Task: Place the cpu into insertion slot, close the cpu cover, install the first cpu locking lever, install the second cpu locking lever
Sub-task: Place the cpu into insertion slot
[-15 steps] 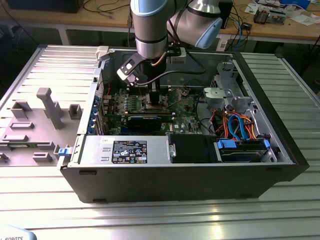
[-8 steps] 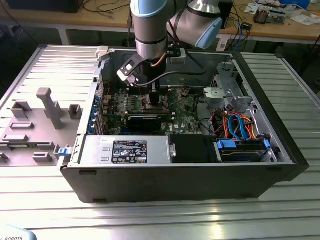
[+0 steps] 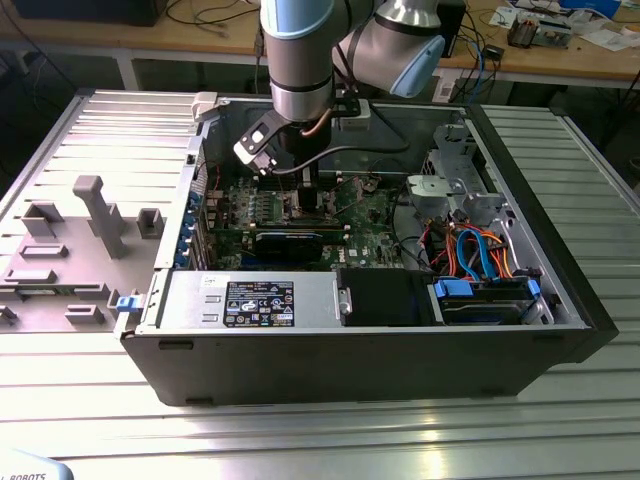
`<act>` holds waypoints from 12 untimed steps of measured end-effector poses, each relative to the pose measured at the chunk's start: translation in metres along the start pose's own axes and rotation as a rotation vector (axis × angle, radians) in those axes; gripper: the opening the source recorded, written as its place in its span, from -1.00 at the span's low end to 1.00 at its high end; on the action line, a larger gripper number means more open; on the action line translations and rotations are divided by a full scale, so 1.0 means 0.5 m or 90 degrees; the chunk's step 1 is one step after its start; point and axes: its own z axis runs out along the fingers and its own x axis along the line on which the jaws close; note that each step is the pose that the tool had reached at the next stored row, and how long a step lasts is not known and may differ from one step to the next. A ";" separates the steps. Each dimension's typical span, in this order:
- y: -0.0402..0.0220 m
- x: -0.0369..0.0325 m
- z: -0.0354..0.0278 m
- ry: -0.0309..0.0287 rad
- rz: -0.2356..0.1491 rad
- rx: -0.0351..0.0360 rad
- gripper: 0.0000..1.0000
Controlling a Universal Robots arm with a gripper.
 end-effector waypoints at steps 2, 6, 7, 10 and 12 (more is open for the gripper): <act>-0.001 0.002 0.004 -0.0010 0.000 0.0000 0.08; -0.002 0.002 0.014 -0.0022 0.000 0.0000 0.08; -0.002 0.002 0.018 -0.0023 0.000 0.0000 0.08; -0.002 0.002 0.023 -0.0023 0.001 0.0000 0.08; -0.003 0.002 0.024 -0.0026 0.003 0.0000 0.08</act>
